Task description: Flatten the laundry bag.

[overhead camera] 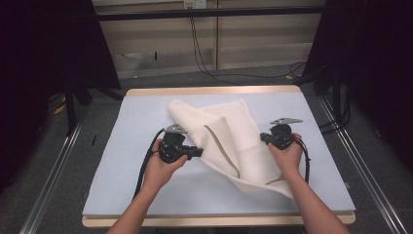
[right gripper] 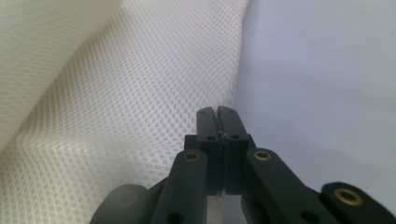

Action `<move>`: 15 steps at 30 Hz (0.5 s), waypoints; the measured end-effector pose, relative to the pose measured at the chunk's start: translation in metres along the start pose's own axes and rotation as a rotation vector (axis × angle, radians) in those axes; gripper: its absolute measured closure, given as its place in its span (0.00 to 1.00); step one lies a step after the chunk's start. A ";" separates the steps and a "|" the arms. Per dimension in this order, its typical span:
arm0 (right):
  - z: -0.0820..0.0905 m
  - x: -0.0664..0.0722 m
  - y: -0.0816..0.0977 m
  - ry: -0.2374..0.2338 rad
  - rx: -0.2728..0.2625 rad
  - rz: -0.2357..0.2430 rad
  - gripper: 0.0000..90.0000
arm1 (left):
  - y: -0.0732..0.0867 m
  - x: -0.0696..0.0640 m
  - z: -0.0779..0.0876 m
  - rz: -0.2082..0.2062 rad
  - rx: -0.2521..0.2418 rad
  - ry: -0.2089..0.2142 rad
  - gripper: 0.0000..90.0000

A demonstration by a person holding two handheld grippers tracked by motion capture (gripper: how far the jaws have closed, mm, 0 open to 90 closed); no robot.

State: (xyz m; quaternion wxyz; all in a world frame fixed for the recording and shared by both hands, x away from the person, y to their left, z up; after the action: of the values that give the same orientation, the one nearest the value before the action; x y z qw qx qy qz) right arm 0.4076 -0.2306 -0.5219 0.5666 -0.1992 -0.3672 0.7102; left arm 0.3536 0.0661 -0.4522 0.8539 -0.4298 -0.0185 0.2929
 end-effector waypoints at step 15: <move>0.025 -0.034 0.014 0.057 -0.049 -0.071 0.98 | 0.033 -0.004 -0.011 0.021 0.041 0.016 0.94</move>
State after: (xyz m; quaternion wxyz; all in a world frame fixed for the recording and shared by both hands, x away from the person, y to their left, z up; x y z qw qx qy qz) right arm 0.3901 -0.2716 -0.5203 0.5965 -0.2198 -0.3749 0.6747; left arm 0.3372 0.0711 -0.4825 0.8594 -0.4149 -0.0012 0.2987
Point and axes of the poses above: each handheld gripper's, and its own axes: z roughly backward along the jaws, y roughly out of its underside, x roughly to its left, the point moved 7 cm from there along -z, roughly forward along the jaws, and after that the axes turned 4 degrees about -z, right-handed, at the moved point
